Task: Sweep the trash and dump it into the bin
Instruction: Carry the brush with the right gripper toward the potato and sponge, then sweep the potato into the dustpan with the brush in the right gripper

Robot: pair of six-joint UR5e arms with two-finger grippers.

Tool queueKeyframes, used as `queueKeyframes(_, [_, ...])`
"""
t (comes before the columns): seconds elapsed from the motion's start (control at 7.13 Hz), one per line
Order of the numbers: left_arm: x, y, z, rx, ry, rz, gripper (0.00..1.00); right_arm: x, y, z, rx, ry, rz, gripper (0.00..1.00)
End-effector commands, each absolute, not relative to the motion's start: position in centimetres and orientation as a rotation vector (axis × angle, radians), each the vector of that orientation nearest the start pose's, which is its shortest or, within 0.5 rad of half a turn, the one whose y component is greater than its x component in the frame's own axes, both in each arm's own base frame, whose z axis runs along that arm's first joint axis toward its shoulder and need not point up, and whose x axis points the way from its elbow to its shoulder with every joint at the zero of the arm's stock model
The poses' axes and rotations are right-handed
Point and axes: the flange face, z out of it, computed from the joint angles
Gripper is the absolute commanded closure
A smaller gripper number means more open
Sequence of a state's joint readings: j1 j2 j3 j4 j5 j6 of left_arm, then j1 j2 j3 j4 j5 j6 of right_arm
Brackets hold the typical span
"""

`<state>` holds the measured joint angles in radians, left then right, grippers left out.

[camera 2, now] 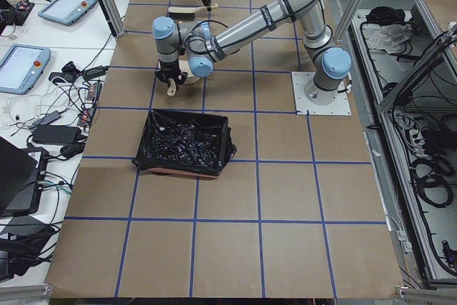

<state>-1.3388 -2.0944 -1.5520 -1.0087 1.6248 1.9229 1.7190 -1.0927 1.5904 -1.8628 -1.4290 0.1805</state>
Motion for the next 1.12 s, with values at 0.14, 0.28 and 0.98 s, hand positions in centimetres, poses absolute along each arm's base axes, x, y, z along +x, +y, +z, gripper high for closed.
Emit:
queueKeyframes(0.14, [1.8,-67.2,25.4,-2.379,-2.176,-0.023,1.0,27.2,-58.8,23.4,0.087,2.987,0.35,1.0])
queueKeyframes(0.28, [1.6,-67.2,25.6,-2.362,-2.197,-0.026,1.0,28.2,-58.3,23.4,0.096,2.989,0.355,1.0])
queueKeyframes(0.98, [0.2,-67.7,25.8,-2.378,-2.236,-0.115,1.0,35.1,-56.7,23.3,0.141,2.978,0.348,1.0])
